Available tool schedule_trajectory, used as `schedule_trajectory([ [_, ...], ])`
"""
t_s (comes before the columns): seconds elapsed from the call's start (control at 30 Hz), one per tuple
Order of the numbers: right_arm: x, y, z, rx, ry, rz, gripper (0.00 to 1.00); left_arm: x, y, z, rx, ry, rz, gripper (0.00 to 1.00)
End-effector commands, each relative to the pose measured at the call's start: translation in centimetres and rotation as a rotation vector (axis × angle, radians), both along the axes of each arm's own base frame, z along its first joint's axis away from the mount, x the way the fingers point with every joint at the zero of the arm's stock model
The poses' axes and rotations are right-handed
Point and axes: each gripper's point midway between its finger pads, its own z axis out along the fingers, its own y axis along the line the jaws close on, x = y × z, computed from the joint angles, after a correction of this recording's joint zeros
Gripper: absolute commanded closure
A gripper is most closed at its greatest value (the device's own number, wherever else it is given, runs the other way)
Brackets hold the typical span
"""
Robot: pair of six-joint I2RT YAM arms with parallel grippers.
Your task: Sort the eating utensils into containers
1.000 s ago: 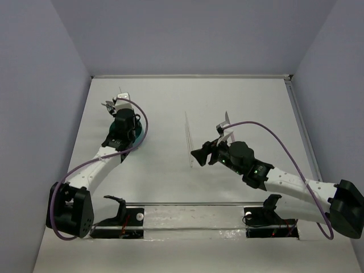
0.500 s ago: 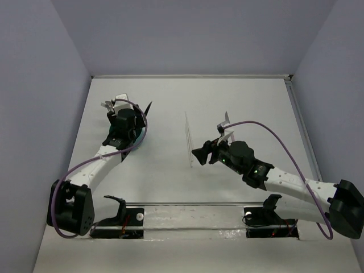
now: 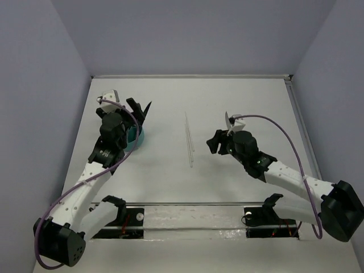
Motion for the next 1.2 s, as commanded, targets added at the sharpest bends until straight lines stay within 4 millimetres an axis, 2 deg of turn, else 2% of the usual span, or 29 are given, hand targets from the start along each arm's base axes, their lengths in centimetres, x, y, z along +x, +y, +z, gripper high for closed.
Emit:
schedule_trajectory([
  [0.0,2.3,-3.9,-0.8,-0.069,0.091,-0.191,0.32,0.0,-3.7,3.1,-0.082,-0.062,-0.183,0.14],
  [0.03,2.7,-4.8,-1.2,-0.089,0.103,-0.225,0.32,-0.1,-4.4,3.4,-0.088,-0.065,-0.219,0.14],
  [0.07,2.5,-6.2,-3.0,-0.153,0.161,-0.267,0.32,-0.4,-5.5,3.6,-0.094,-0.066,-0.284,0.14],
  [0.1,2.7,-7.0,-3.4,-0.166,0.181,-0.29,0.32,-0.6,-5.9,3.8,-0.097,-0.067,-0.311,0.14],
  [0.13,3.3,-8.7,-3.8,-0.168,0.204,-0.338,0.31,-0.7,-6.3,3.7,-0.1,-0.064,-0.335,0.14],
  [0.17,3.2,-9.6,-4.5,-0.173,0.237,-0.358,0.31,-1.3,-6.1,0.7,-0.083,0.047,-0.33,0.14],
  [0.23,3.3,-10.6,-5.4,-0.169,0.28,-0.363,0.31,-1.5,-6.1,-0.9,-0.079,0.081,-0.328,0.14],
  [0.33,3.9,-11.6,-6.6,-0.148,0.347,-0.36,0.3,-1.5,-6.1,-1.5,-0.082,0.083,-0.328,0.14],
  [0.4,4.3,-11.9,-7.1,-0.155,0.395,-0.37,0.3,-1.4,-6.1,-1.3,-0.081,0.08,-0.328,0.14],
  [0.43,4.3,-11.9,-8.3,-0.177,0.438,-0.373,0.3,-1.4,-6.1,-1.0,-0.082,0.074,-0.328,0.14],
  [0.47,4.6,-12.2,-8.3,-0.185,0.459,-0.391,0.31,-1.4,-6.1,-0.8,-0.084,0.071,-0.328,0.13],
  [0.53,4.6,-12.4,-9.6,-0.224,0.519,-0.402,0.32,-1.4,-6.1,-0.9,-0.088,0.075,-0.327,0.13],
  [0.57,4.8,-12.8,-9.6,-0.235,0.532,-0.42,0.32,-4.4,-5.0,4.6,-0.122,-0.099,-0.336,0.12],
  [0.6,4.9,-12.8,-9.7,-0.239,0.538,-0.418,0.33,-4.6,-5.0,5.0,-0.13,-0.111,-0.336,0.11],
  [0.63,5.0,-12.7,-9.8,-0.245,0.543,-0.414,0.34,-6.9,-8.9,5.1,-0.139,-0.101,-0.593,0.1],
  [0.77,5.2,-12.6,-10.4,-0.272,0.579,-0.4,0.37,-7.8,-9.2,6.1,-0.156,-0.132,-0.615,0.04],
  [0.8,5.0,-12.6,-11.1,-0.292,0.605,-0.391,0.38,-7.9,-9.2,6.3,-0.159,-0.136,-0.617,0.03],
  [0.97,5.4,-12.4,-12.3,-0.322,0.657,-0.38,0.4,-8.5,-9.7,6.5,-0.156,-0.137,-0.642,0.02],
  [1.17,5.4,-12.0,-13.6,-0.332,0.7,-0.364,0.51,-8.7,-10.2,6.4,-0.156,-0.135,-0.661,0.02],
])
